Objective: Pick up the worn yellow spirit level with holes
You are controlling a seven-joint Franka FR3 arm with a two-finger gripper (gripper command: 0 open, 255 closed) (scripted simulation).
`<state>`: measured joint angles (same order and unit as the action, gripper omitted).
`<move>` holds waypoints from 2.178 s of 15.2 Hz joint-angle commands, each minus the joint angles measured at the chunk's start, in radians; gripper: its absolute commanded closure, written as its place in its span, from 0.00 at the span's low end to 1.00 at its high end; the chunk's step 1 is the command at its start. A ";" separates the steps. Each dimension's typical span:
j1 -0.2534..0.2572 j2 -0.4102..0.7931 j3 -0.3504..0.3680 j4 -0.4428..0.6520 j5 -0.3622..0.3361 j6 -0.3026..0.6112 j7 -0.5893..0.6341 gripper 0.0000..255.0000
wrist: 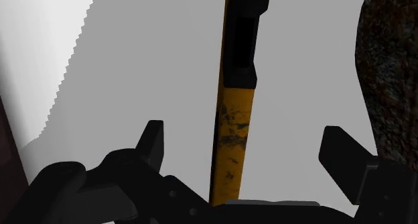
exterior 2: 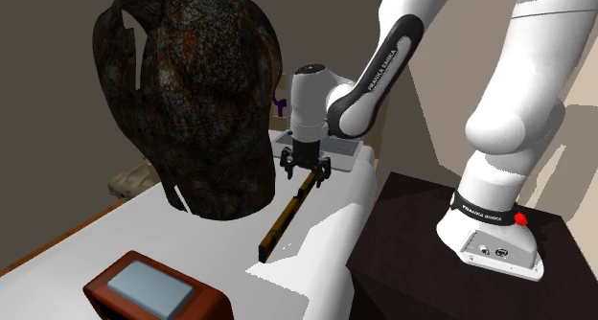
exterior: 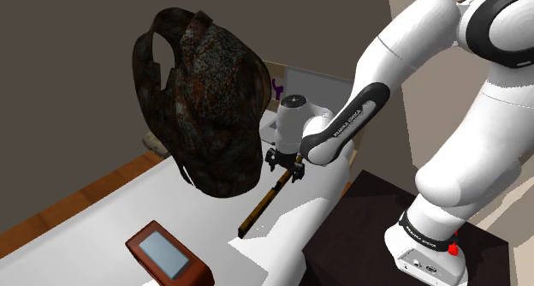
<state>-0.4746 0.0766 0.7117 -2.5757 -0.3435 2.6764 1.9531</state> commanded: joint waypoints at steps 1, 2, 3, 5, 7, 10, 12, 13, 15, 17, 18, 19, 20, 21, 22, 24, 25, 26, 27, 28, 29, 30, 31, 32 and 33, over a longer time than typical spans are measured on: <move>0.009 0.042 -0.020 0.006 -0.076 0.021 0.064 0.00; 0.016 0.061 -0.033 0.008 -0.110 0.029 0.090 0.00; 0.025 0.080 -0.047 0.012 -0.144 0.037 0.115 0.00; 0.040 0.109 -0.071 0.017 -0.196 0.050 0.155 0.00; 0.040 0.107 -0.071 0.015 -0.194 0.051 0.153 1.00; 0.040 0.107 -0.071 0.016 -0.193 0.050 0.152 1.00; 0.040 0.107 -0.070 0.016 -0.193 0.050 0.152 1.00; 0.039 0.106 -0.070 0.016 -0.192 0.050 0.151 1.00; 0.039 0.106 -0.071 0.016 -0.193 0.050 0.152 1.00; 0.031 0.090 -0.056 0.014 -0.163 0.042 0.130 1.00; 0.021 0.072 -0.040 0.010 -0.130 0.034 0.105 1.00; 0.011 0.054 -0.026 0.007 -0.096 0.025 0.079 1.00; 0.003 0.035 -0.012 0.005 -0.062 0.017 0.053 1.00; -0.003 0.016 0.000 0.003 -0.028 0.007 0.028 1.00; -0.008 -0.004 0.011 0.001 0.006 -0.002 0.002 1.00; -0.014 -0.042 0.027 -0.001 0.074 -0.024 -0.049 1.00; -0.014 -0.061 0.032 -0.001 0.106 -0.035 -0.073 1.00; -0.014 -0.080 0.036 -0.001 0.137 -0.047 -0.096 1.00; -0.012 -0.098 0.038 0.000 0.166 -0.059 -0.119 1.00; -0.008 -0.117 0.038 0.001 0.194 -0.072 -0.140 1.00; -0.004 -0.134 0.037 0.003 0.220 -0.086 -0.160 1.00; 0.001 -0.151 0.035 0.005 0.244 -0.100 -0.178 1.00; 0.006 -0.168 0.032 0.008 0.267 -0.114 -0.195 1.00; 0.007 -0.170 0.031 0.008 0.270 -0.116 -0.198 1.00; 0.008 -0.170 0.030 0.008 0.269 -0.116 -0.198 1.00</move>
